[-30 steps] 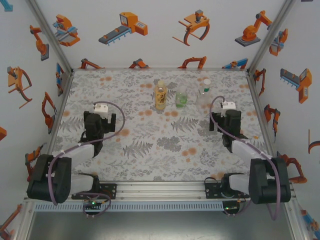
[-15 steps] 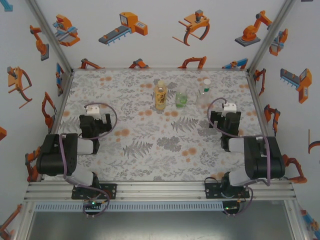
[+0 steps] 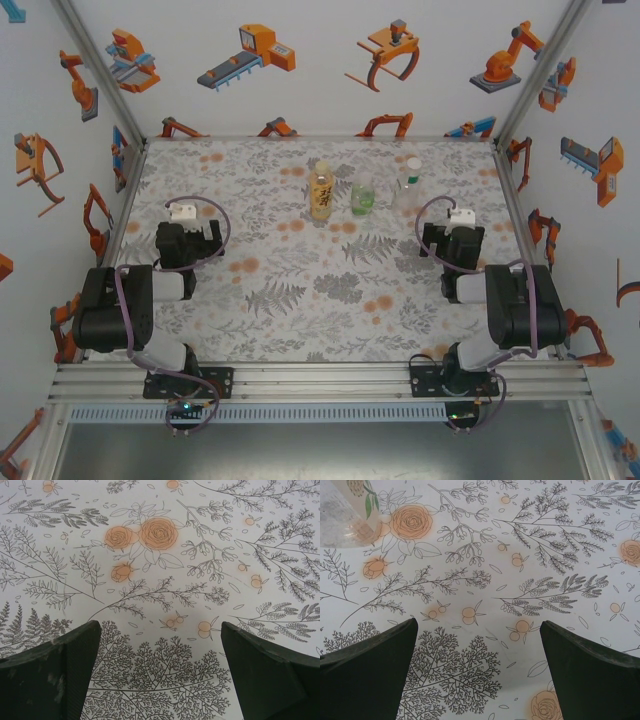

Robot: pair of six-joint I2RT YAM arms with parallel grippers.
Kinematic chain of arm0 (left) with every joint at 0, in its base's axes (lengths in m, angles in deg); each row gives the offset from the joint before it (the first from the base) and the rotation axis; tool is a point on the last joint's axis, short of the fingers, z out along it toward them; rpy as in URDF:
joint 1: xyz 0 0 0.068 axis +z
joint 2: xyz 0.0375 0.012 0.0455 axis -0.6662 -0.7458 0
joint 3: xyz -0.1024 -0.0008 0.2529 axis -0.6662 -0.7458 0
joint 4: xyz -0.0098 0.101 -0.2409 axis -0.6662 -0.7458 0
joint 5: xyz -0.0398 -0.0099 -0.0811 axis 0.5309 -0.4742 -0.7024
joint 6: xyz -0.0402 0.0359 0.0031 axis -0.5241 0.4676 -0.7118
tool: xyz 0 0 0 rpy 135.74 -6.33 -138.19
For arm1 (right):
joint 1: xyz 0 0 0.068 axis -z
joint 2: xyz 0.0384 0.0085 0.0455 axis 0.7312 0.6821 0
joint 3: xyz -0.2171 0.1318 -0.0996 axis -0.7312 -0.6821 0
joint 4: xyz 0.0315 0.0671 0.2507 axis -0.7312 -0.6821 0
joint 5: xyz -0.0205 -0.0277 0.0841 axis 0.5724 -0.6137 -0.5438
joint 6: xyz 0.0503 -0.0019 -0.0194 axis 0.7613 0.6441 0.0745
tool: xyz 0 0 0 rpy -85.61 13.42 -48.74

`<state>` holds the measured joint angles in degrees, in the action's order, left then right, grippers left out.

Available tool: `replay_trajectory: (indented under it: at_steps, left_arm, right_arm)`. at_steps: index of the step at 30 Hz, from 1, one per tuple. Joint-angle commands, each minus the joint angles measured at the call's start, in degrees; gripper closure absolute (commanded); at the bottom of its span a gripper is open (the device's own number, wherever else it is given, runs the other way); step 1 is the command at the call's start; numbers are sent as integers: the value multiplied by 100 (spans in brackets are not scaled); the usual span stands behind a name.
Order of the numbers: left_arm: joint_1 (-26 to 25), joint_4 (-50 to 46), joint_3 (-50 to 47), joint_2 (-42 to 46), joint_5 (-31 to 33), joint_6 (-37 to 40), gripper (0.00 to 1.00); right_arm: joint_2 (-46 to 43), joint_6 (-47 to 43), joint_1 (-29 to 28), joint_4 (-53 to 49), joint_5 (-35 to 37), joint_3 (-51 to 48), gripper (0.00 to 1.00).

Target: Screw on the bottle caps

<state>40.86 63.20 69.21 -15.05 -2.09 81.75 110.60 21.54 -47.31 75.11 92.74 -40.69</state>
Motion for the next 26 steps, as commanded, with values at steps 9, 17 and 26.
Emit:
replay_trajectory:
  at_steps: [9,17,26]
  left_arm:
    - [37,-38,97,27,-121,-117,3]
    - [38,-49,96,20,-120,-112,3]
    - [38,-44,94,20,-116,-111,3]
  right_arm:
    - [-27,104,31,211,87,126,1]
    - [-29,95,28,221,95,117,1]
    - [-27,102,32,208,58,125,1]
